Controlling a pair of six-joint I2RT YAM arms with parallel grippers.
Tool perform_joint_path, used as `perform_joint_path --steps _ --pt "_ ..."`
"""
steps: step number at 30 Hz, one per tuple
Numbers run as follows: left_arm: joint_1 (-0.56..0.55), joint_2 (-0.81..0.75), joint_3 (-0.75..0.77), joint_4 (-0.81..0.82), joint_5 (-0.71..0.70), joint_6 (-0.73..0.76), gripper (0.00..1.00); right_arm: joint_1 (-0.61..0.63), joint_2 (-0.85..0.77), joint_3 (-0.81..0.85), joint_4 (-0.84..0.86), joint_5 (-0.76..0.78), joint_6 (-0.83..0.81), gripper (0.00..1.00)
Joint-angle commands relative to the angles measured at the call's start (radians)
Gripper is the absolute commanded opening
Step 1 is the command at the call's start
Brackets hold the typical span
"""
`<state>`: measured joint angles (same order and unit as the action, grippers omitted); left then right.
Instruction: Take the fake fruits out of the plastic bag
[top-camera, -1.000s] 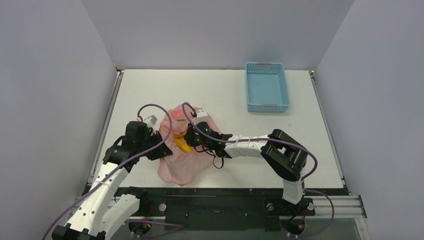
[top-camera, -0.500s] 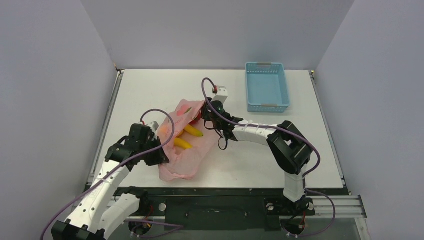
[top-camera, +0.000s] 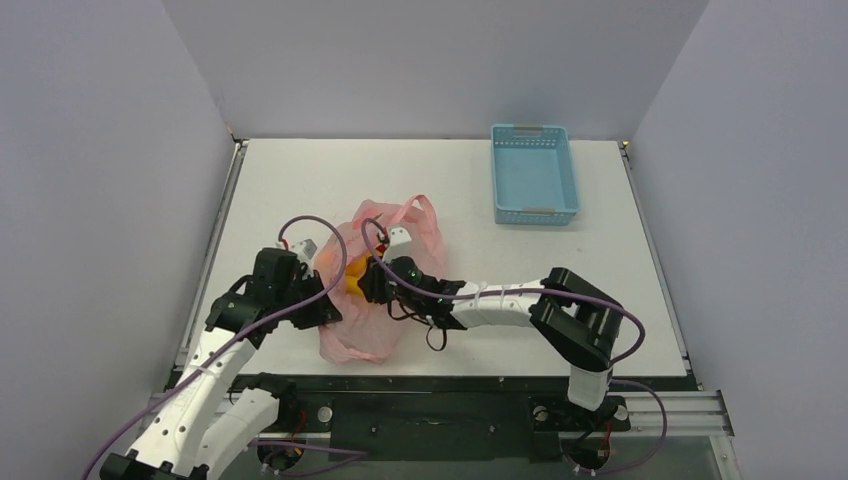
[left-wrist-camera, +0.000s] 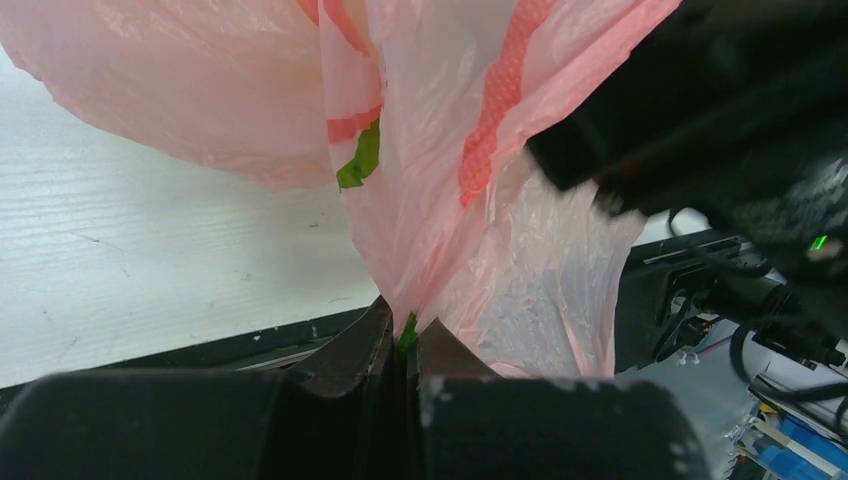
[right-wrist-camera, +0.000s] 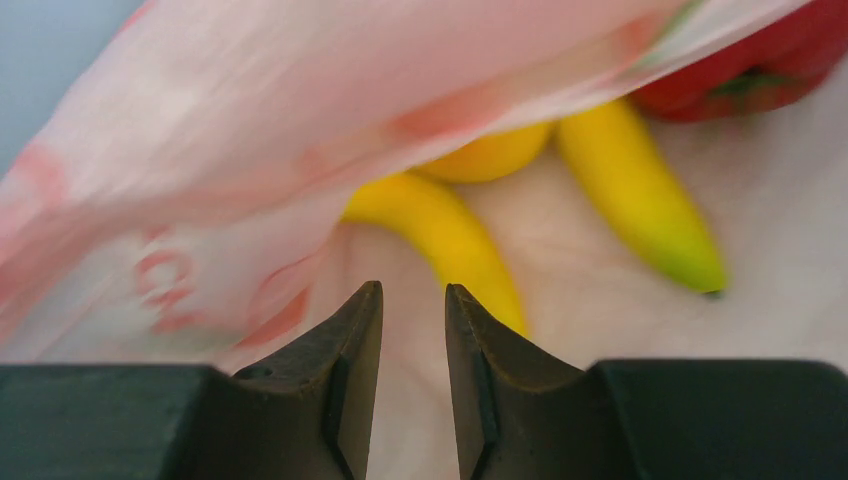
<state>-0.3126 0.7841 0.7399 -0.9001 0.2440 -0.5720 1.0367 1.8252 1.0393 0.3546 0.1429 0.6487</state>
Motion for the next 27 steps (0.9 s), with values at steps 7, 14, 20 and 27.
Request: perform_joint_path --steps 7,14,20,27 --pt "-0.003 0.029 0.026 0.019 -0.037 -0.004 0.00 0.112 0.101 -0.017 0.141 -0.105 0.096 0.26" --pt "-0.005 0.048 0.019 -0.003 -0.044 -0.003 0.00 0.102 0.181 0.046 0.102 -0.135 0.071 0.26" --pt "-0.005 0.049 0.017 -0.024 -0.066 -0.008 0.00 0.121 0.271 0.062 0.089 -0.093 0.089 0.26" --pt "-0.005 0.005 0.037 -0.018 -0.076 -0.016 0.33 0.116 0.117 0.024 0.026 -0.010 0.042 0.28"
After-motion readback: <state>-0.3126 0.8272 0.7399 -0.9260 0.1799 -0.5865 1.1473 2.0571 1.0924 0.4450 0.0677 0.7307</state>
